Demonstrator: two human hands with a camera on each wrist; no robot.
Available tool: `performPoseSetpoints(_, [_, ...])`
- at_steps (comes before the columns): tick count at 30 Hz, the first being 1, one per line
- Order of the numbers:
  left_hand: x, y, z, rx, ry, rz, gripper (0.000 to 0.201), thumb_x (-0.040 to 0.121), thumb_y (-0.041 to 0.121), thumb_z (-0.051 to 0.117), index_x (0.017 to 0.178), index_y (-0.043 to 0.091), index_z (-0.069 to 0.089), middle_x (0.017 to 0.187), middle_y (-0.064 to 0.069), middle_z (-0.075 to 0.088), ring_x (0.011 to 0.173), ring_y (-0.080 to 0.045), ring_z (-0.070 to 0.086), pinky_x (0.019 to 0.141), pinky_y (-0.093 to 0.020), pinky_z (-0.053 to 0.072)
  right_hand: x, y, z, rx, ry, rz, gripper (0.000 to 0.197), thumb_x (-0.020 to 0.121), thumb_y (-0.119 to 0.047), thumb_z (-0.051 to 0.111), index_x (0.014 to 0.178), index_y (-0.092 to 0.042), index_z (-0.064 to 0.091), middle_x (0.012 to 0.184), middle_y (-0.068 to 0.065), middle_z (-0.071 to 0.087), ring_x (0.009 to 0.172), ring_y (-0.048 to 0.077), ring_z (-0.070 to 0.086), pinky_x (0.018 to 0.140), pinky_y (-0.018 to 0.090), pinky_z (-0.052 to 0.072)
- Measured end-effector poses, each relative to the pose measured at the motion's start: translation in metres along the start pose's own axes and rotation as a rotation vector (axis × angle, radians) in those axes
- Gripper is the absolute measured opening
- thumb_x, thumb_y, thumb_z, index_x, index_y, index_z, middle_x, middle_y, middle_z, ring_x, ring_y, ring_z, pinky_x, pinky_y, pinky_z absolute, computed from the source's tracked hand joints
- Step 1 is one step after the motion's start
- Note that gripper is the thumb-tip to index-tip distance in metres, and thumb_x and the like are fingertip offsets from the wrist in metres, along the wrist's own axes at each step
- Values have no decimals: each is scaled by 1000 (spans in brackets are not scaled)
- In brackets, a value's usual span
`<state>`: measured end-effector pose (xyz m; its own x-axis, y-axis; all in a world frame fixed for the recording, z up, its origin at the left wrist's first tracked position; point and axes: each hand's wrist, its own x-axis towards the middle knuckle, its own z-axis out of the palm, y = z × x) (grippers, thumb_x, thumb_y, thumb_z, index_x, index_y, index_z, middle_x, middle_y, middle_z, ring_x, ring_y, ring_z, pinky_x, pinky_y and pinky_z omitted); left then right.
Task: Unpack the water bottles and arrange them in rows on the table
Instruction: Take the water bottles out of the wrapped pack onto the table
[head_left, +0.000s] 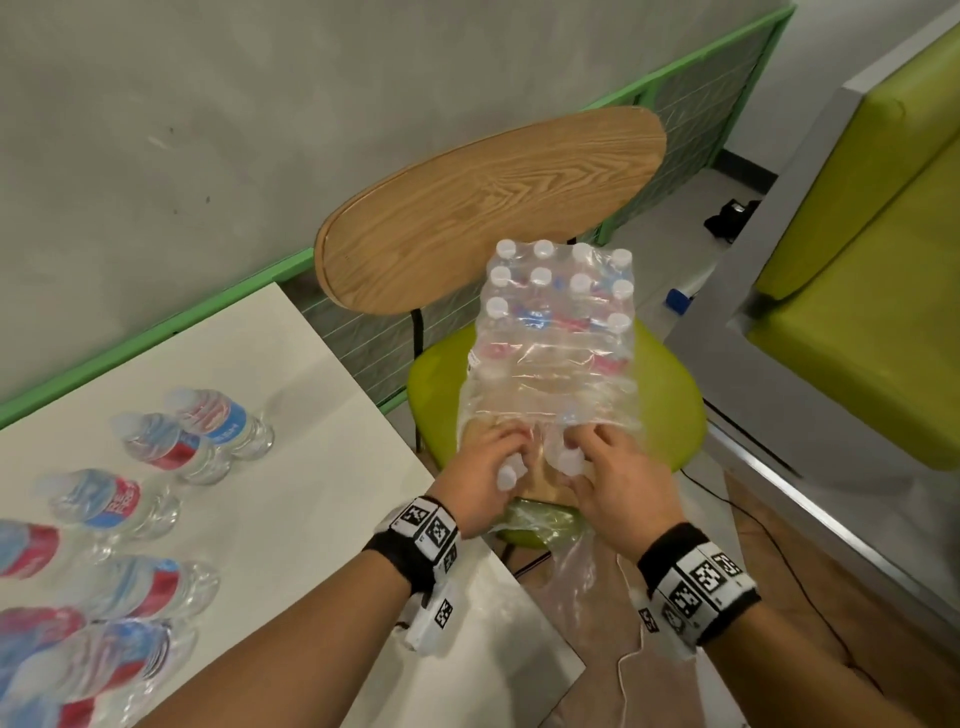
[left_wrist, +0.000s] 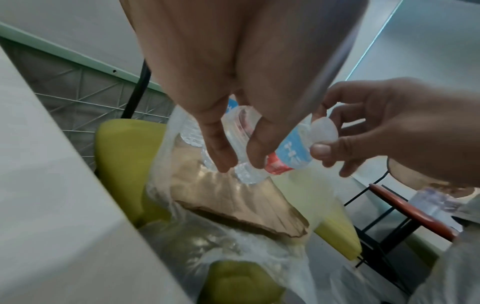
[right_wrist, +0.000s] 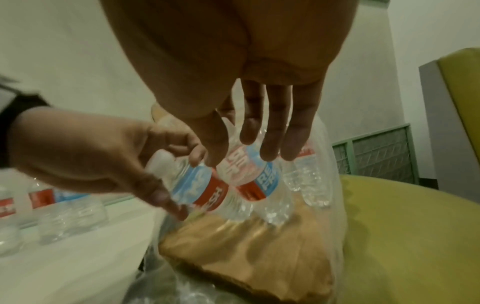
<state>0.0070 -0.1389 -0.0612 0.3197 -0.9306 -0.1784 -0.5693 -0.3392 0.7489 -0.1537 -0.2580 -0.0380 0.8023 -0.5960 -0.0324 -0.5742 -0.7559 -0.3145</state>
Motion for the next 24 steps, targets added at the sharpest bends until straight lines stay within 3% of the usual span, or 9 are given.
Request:
performPoseSetpoints(3, [-39,-9,-7,-151,18,-35,39,75,-3,70,94,30,59,137,25,49,134,7,38,113,-21,30,-5,-6,-11,93,39,-48,32,78,-34,71,103,-30,51,105,-12,46,94,9,49,66,27,48])
performPoseSetpoints(6, [-79,-14,-25,-235,94,-103,43,75,-1,73,97,33,60,130,26,56,126,6,49,109,-26,40,-7,-19,-16,240,16,-8,31,79,-33,73,97,-28,49,98,-14,49,93,12,53,74,31,49])
performPoseSetpoints(8, [-106,-17,-41,-313,130,-135,41,73,-1,73,96,31,62,126,24,60,120,3,55,103,-30,45,-10,-35,-19,330,-20,-15,29,78,-39,74,94,-29,51,93,-14,57,88,9,58,73,31,51])
performPoseSetpoints(11, [-149,-15,-67,-454,188,-197,36,76,0,72,99,26,64,118,16,64,85,-12,67,83,-41,55,-15,-71,-24,438,-106,-78,25,79,-40,74,90,-31,53,87,-14,62,84,1,59,73,27,52])
performPoseSetpoints(13, [-176,-14,-83,-452,251,-259,30,81,9,74,101,29,66,103,11,69,62,-21,67,73,-39,58,-18,-100,-23,488,-157,-115,23,80,-37,75,89,-30,55,86,-13,63,84,0,59,74,25,51])
performPoseSetpoints(15, [-202,-19,-94,-452,325,-318,26,83,13,75,101,30,67,77,7,71,56,-23,67,65,-31,59,-19,-128,-15,529,-195,-149,21,81,-34,75,88,-28,56,85,-10,64,83,2,59,73,25,52])
performPoseSetpoints(17, [-226,-31,-102,-479,414,-385,23,85,15,73,102,30,66,64,3,67,55,-27,67,62,-32,58,-17,-153,-1,551,-238,-183,22,81,-33,76,89,-27,56,85,-10,64,83,3,60,72,25,51])
performPoseSetpoints(20, [-253,-54,-106,-520,526,-473,18,88,14,69,100,27,64,76,-4,66,54,-30,65,59,-34,57,-12,-188,24,519,-319,-231,26,79,-34,76,92,-27,55,89,-14,64,86,-1,59,76,22,49])
performPoseSetpoints(24, [-279,-80,-106,-559,635,-551,19,90,7,65,97,24,62,92,-7,63,59,-23,64,54,-23,54,-10,-235,56,487,-370,-246,29,77,-31,77,90,-25,52,93,-9,62,90,10,60,79,27,51])
